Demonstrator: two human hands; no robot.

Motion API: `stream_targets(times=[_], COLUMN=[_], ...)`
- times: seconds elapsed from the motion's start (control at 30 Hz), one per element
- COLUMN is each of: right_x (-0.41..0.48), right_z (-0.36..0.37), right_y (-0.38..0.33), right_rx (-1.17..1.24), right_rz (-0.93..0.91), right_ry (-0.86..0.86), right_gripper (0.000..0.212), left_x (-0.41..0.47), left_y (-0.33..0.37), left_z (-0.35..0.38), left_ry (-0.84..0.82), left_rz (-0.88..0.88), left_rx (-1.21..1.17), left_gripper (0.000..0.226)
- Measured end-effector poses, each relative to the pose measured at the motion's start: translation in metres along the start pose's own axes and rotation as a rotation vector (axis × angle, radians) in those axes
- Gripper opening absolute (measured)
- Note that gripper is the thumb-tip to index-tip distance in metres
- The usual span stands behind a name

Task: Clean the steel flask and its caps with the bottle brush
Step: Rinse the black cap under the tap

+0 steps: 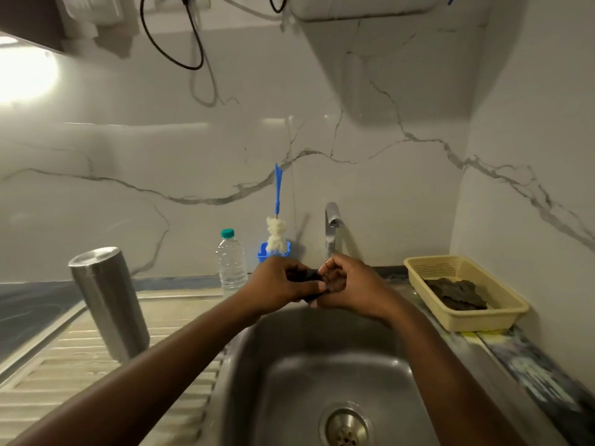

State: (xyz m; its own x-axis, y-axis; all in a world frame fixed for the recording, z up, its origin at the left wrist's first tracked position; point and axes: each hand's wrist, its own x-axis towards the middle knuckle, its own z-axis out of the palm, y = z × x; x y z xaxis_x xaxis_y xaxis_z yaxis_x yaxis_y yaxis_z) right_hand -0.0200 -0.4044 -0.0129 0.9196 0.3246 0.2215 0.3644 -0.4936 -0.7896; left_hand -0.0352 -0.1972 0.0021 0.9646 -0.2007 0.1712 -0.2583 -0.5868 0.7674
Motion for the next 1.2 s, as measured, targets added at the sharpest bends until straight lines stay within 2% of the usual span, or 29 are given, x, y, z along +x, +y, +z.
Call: stream_targets(times=[0.07,0.2,0.47,0.73,1.1,1.2], right_x=[-0.002,-0.005,-0.009,-0.008,-0.010,-0.012], right_z=[0.004,0.023,0.066,0.062,0.063,0.060], right_y=[-0.006,-0.018,-0.031,-0.035,-0.041,-0.043], right_rx=[-0.002,-0.045,-0.078,-0.061,-0.071,-0.077], right_rz=[-0.030,-0.097,-0.174,-0.219,-0.242,-0.252], right_ry=[-0.078,-0.224,-0.472,-0.487,-0.481,-0.462], right_gripper=[0.053,0.042,0.035,0.031,0.026,0.023], left_x=[-0.015,-0.047,-0.117,-0.145,-0.142,-0.129], left_y=[-0.005,-0.022,-0.075,-0.118,-0.127,-0.115], left_z=[-0.017,-0.048,-0.092,-0.103,-0.102,-0.101], left_ry=[0.014,0.054,0.135,0.127,0.121,0.147], left_rz=[0.008,-0.069,-0.273,-0.381,-0.405,-0.353], left_rx=[0.106,0.227,0.362,0.423,0.431,0.459], left_gripper=[0.045,0.030,0.038,0.056,0.067,0.073])
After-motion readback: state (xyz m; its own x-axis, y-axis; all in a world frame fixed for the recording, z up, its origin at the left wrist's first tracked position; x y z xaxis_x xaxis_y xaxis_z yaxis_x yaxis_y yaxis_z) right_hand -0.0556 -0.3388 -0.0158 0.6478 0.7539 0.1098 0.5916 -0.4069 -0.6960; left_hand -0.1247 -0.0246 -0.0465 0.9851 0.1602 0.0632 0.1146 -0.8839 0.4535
